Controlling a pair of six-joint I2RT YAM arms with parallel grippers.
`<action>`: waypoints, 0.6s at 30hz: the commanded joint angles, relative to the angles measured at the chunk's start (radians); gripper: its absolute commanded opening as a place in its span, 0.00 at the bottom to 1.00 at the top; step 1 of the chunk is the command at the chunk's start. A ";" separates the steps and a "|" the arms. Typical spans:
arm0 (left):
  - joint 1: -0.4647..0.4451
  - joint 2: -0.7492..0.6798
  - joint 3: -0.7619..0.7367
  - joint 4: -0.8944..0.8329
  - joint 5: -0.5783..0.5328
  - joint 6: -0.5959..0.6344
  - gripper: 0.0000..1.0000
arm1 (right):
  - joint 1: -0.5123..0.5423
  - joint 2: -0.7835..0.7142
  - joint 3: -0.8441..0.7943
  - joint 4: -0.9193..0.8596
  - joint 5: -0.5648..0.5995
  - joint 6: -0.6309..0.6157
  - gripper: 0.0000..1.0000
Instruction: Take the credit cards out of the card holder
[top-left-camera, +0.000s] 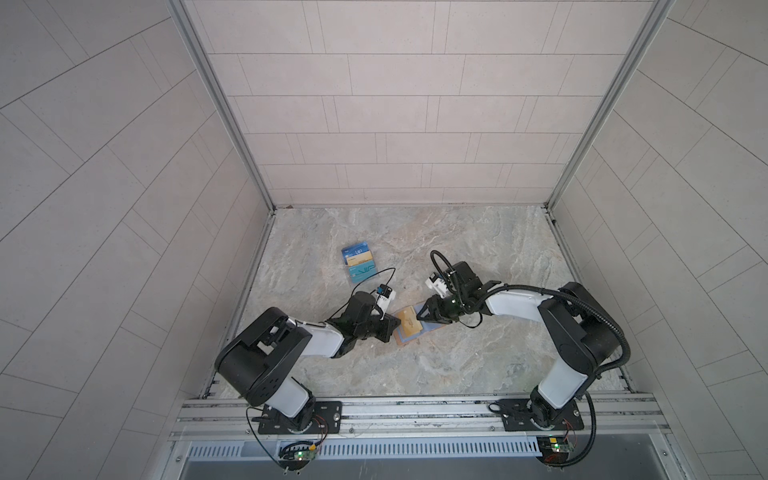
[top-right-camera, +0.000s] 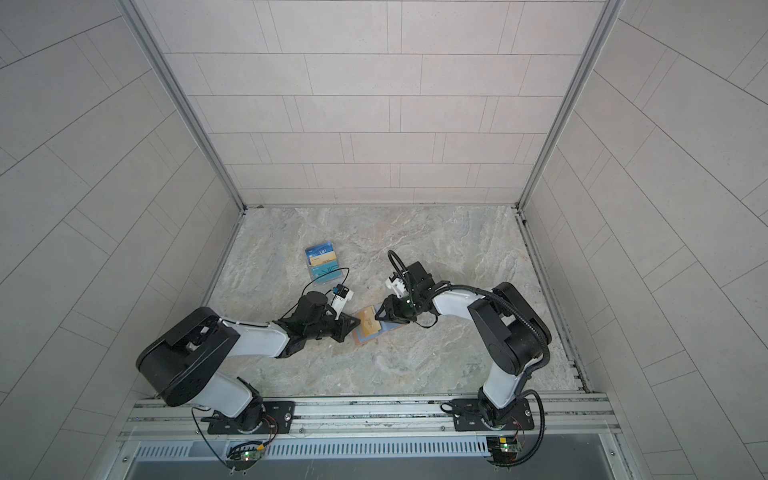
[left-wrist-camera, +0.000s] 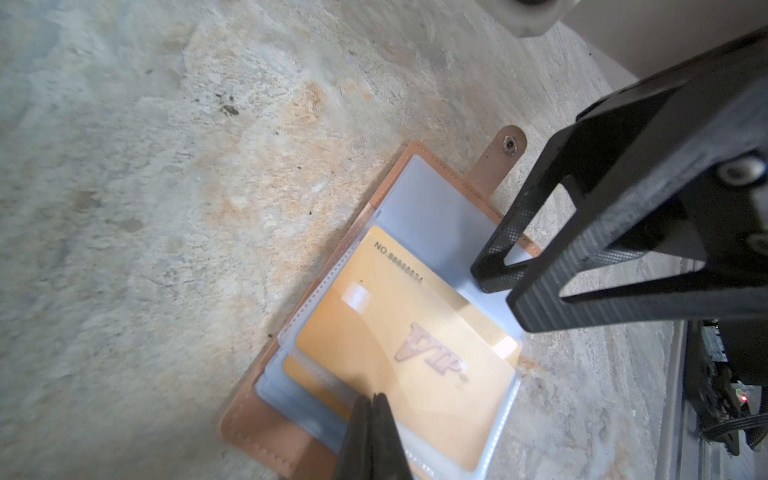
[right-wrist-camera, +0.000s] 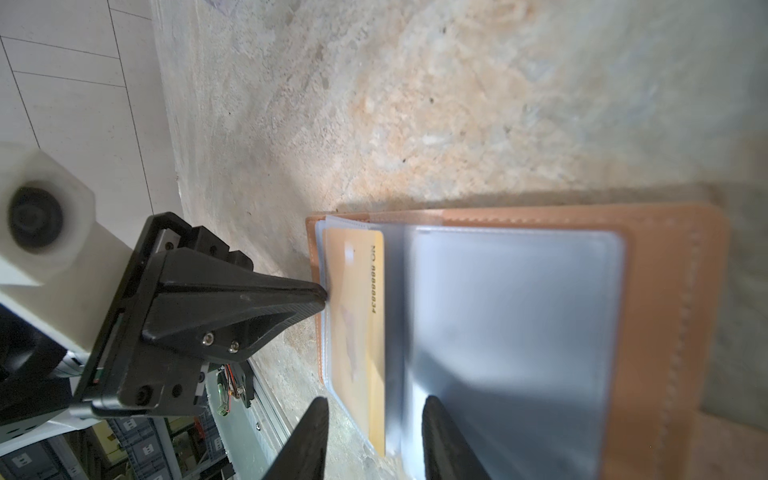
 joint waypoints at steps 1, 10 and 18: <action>-0.010 0.044 -0.021 -0.145 -0.023 0.013 0.00 | 0.010 0.027 0.025 -0.020 -0.025 -0.023 0.40; -0.010 0.048 -0.017 -0.150 -0.021 0.015 0.00 | 0.016 0.077 0.035 0.019 -0.084 0.003 0.36; -0.010 0.051 -0.014 -0.152 -0.021 0.017 0.00 | 0.016 0.085 0.033 0.074 -0.140 0.034 0.32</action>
